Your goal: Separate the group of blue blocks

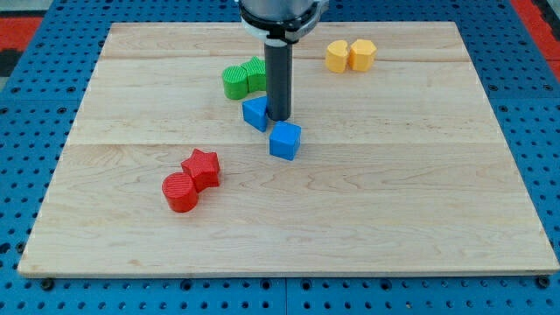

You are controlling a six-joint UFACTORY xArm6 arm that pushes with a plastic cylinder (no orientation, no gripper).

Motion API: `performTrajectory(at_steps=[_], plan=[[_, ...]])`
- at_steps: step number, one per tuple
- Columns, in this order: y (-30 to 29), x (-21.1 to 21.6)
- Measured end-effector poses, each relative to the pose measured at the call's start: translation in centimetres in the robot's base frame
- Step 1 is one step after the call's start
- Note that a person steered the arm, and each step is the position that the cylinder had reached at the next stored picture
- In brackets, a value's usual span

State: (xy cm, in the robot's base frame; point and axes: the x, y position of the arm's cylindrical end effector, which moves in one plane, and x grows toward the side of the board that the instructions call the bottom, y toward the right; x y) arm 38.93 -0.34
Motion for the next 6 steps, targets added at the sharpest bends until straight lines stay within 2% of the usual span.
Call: performTrajectory(at_steps=[1,3,4,5,6], plan=[[2.6,-3.1],[-0.6,-4.4],[-0.6,-7.7],[-2.7,-9.2],[1.0,-7.9]])
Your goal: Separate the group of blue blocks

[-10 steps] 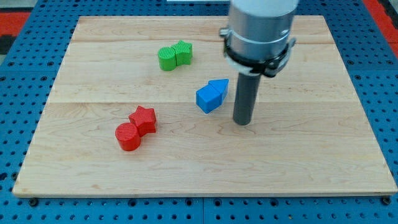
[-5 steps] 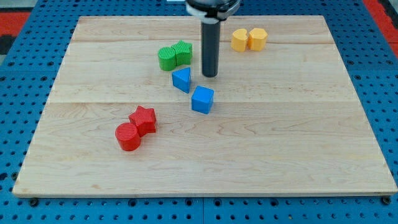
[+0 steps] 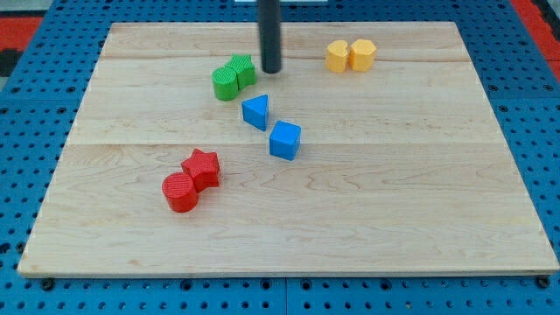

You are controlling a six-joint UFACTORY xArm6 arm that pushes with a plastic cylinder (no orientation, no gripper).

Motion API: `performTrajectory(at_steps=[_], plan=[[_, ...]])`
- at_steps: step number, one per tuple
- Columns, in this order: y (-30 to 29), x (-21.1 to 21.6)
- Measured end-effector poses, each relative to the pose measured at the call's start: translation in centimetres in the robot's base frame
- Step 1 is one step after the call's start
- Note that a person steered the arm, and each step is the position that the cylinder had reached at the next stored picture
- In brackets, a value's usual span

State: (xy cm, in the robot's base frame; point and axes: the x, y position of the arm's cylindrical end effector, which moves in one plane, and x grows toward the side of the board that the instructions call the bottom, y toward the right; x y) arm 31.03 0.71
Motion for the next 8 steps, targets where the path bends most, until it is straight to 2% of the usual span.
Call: performTrajectory(at_steps=[1,3,6,8], plan=[[2.3,5.0],[2.8,10.9],[-1.2,12.1],[-0.7,9.6]])
